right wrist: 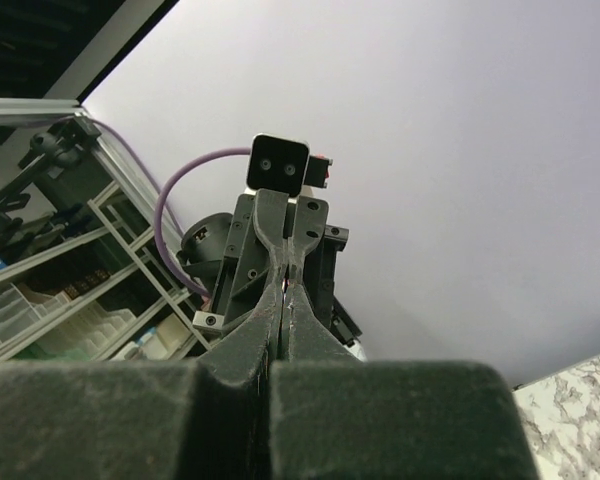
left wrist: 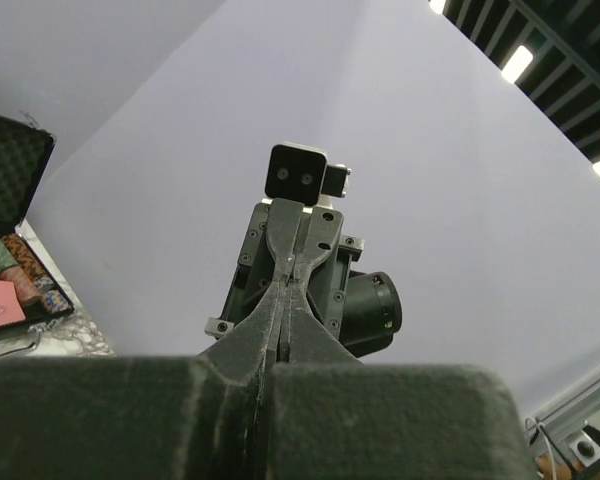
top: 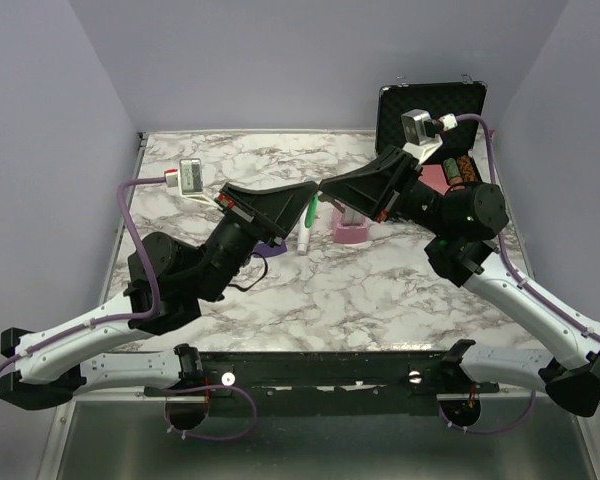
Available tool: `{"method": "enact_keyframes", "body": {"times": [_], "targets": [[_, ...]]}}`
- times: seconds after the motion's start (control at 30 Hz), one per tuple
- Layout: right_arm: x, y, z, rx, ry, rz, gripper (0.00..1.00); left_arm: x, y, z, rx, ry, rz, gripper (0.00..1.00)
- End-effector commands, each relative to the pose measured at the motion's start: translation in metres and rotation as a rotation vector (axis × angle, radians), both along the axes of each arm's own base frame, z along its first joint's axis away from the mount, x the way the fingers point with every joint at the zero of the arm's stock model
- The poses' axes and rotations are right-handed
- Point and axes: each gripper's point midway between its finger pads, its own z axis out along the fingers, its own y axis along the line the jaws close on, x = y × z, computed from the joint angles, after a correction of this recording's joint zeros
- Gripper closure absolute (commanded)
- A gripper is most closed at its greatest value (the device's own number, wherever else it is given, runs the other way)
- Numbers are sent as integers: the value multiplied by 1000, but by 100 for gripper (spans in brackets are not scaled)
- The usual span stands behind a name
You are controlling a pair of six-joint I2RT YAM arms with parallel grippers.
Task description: Remove the keys from the keyring
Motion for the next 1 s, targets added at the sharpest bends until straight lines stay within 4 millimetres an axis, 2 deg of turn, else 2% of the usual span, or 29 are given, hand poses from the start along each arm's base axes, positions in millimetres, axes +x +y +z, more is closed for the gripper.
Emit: {"method": "enact_keyframes", "body": {"times": [0.0, 0.07, 0.23, 0.43, 0.53, 0.63, 0.83, 0.97], "targets": [[-4, -16, 27, 109, -27, -56, 99, 19, 2, -28, 60, 75, 127, 100], [-4, -17, 26, 106, -27, -60, 99, 17, 2, -27, 68, 66, 126, 99], [-2, -15, 21, 66, -27, -81, 99, 14, 10, -27, 112, 49, 131, 80], [-3, -16, 14, 6, -42, -103, 99, -1, 8, -14, 271, -50, 67, 46], [-2, -15, 9, -40, -50, -125, 99, -7, 12, -12, 341, -79, 47, 19], [-1, -15, 2, -96, -58, -143, 99, -14, 15, -9, 410, -127, 11, 3], [-2, -17, -10, -187, -84, -173, 99, -24, 25, 2, 507, -186, -85, 1], [-5, -15, -18, -244, -103, -159, 99, -35, 27, 2, 539, -226, -192, 1]]}}
